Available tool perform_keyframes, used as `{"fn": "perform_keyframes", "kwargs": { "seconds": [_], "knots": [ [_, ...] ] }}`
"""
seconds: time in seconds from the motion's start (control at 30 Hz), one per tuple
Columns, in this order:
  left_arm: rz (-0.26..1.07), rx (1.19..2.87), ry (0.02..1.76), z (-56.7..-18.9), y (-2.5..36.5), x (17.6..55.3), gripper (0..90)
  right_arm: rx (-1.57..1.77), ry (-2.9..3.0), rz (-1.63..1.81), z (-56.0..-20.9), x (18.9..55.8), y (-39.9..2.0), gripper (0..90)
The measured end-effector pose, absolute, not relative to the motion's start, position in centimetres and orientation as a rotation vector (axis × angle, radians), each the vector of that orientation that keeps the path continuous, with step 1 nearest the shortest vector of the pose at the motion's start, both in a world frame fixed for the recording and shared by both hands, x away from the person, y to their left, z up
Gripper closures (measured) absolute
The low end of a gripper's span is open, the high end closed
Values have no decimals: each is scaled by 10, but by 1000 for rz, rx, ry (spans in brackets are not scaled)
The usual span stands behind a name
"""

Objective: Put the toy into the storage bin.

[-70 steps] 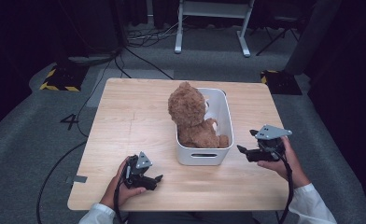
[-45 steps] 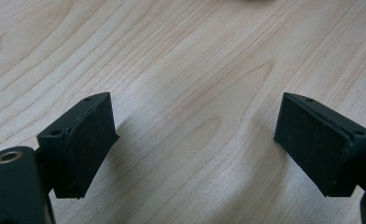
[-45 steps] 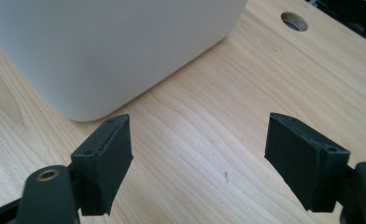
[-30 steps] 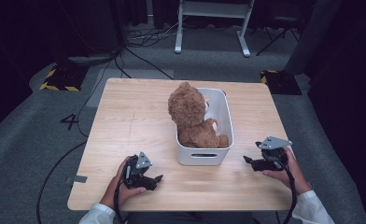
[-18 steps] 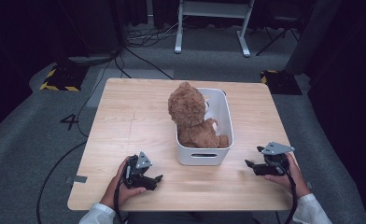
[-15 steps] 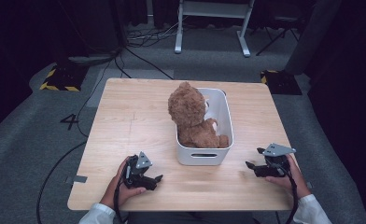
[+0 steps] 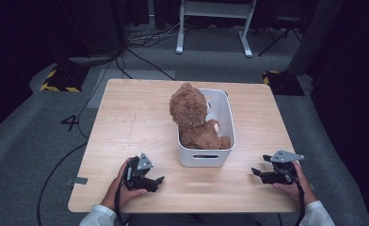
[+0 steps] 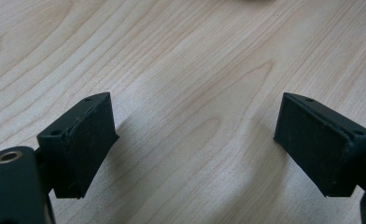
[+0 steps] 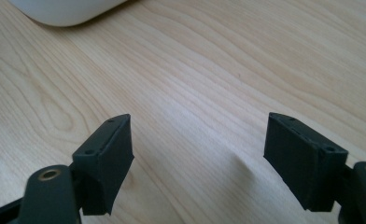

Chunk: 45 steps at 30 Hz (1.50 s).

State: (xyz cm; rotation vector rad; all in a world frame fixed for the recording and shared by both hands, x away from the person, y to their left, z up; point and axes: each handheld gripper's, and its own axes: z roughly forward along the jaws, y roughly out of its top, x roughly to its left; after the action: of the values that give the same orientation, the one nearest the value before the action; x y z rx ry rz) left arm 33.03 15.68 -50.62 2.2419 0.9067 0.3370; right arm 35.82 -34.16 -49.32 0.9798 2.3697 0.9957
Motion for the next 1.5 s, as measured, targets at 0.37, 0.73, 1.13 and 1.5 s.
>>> {"fn": "perform_keyframes", "kwargs": {
  "seconds": [0.37, 0.73, 1.13, 1.5],
  "knots": [
    [337, 2242, 907, -506, 157, 330, 125, 1082, 2361, 1012, -501, 349, -365, 235],
    [337, 2242, 907, -506, 157, 330, 125, 1112, 2322, 1036, -505, 341, -375, 230],
    [338, 2243, 909, -506, 157, 330, 126, 1092, 2340, 1039, -506, 344, -375, 205],
    [337, 2242, 907, -506, 157, 330, 125, 1091, 2342, 1038, -506, 345, -374, 202]
  ]
}}
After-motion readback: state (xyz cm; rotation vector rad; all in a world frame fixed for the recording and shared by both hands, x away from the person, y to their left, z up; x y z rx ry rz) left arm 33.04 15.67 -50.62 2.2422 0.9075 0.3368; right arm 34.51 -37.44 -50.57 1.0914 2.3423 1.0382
